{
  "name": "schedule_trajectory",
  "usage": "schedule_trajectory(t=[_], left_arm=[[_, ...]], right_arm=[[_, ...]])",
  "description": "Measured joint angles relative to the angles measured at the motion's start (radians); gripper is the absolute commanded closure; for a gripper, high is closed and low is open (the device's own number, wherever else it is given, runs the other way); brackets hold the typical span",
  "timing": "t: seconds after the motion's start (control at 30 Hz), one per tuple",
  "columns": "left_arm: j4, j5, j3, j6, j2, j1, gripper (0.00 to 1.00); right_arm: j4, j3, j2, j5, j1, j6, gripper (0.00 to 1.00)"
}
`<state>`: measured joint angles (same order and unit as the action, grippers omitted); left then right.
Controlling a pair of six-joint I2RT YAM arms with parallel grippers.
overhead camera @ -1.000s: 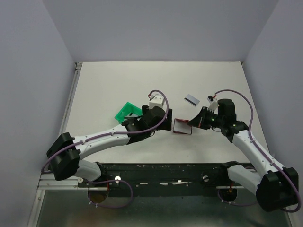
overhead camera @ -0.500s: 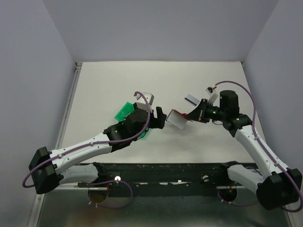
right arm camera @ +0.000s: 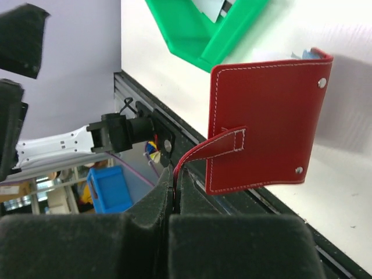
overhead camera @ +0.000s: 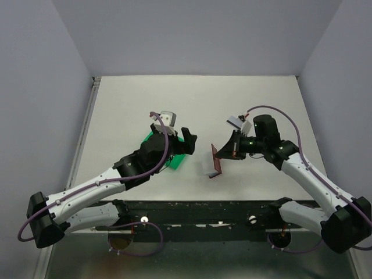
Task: Put the credit cards into the card holder
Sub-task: Open the card holder at the center of the board.
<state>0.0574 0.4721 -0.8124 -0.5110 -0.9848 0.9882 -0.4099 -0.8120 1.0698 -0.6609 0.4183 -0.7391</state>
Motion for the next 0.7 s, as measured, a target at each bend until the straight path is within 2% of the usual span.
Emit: schedule_trajectory(t=[0.27, 0.7], left_arm=[[0.005, 0.017, 0.003, 0.01, 0.001, 0.0, 0.04], [0.029, -0.014, 0.003, 0.006, -0.042, 0.0, 0.04]], right_arm=[[0.058, 0.075, 0.11, 0.013, 0.014, -0.038, 1.0], [-0.177, 0.056, 0.079, 0.39, 0.014, 0.098, 1.0]])
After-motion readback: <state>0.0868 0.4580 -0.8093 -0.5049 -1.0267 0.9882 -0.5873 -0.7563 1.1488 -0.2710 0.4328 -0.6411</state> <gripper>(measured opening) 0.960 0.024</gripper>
